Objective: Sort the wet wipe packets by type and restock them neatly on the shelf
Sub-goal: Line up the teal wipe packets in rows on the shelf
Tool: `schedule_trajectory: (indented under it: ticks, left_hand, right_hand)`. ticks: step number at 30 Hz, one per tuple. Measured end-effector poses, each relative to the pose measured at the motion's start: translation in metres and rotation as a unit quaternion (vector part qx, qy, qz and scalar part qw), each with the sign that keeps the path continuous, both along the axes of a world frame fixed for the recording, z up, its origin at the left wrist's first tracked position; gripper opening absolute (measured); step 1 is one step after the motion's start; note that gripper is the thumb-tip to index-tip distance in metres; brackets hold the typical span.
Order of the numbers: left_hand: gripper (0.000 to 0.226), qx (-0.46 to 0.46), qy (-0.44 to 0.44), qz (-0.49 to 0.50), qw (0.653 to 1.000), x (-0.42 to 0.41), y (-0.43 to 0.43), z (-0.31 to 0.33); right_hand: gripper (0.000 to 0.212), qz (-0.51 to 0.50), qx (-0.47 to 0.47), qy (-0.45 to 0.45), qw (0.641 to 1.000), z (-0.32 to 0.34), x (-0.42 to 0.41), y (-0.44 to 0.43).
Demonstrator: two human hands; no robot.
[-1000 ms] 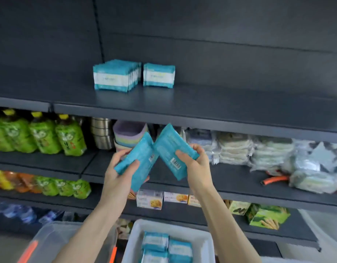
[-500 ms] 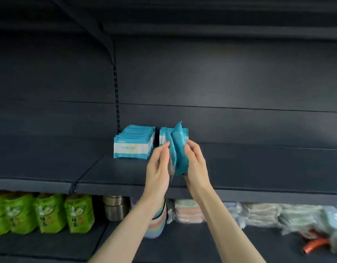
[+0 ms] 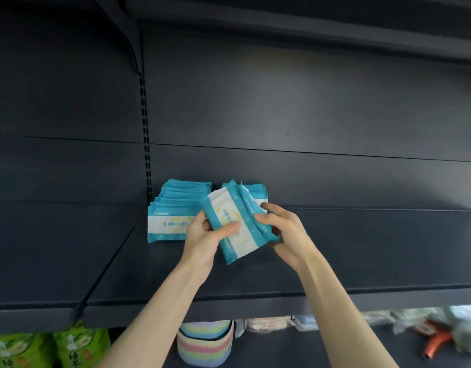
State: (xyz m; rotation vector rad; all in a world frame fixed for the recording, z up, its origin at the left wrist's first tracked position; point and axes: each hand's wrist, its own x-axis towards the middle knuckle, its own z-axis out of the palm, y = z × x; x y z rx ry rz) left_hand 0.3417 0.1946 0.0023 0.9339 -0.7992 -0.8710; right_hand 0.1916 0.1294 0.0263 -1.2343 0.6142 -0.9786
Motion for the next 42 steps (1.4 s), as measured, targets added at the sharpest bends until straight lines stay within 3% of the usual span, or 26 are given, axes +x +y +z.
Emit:
schedule_trajectory:
  ticks: [6,12,21,27,34,37,42]
  left_hand:
    - [0.017,0.008,-0.034,0.061,0.998,-0.003,-0.014,0.000]
    - [0.018,0.036,-0.055,0.089,0.994,-0.002,-0.031,0.002]
    - [0.035,0.050,-0.080,0.111,0.989,-0.009,-0.060,0.002]
    - [0.020,0.034,-0.103,0.114,0.987,-0.008,-0.077,0.007]
    - [0.012,0.106,-0.320,0.092,0.937,-0.004,-0.092,0.011]
    - [0.021,0.179,-0.339,0.039,0.923,0.000,-0.095,0.016]
    - [0.035,0.180,-0.383,0.029,0.906,0.007,-0.100,0.023]
  right_hand:
    - [0.039,-0.049,-0.047,0.056,0.996,-0.004,-0.002,-0.021]
    - [0.017,-0.108,-0.012,0.059,0.992,-0.002,-0.002,-0.049]
    - [0.027,-0.135,-0.079,0.068,0.985,0.004,-0.017,-0.089]
    - [0.024,-0.107,-0.106,0.067,0.986,0.008,-0.020,-0.107]
    - [0.024,-0.099,-0.090,0.065,0.989,-0.007,-0.022,-0.121]
    - [0.025,-0.099,-0.094,0.066,0.988,-0.011,-0.022,-0.123]
    - [0.029,-0.124,-0.105,0.065,0.985,-0.013,-0.020,-0.125]
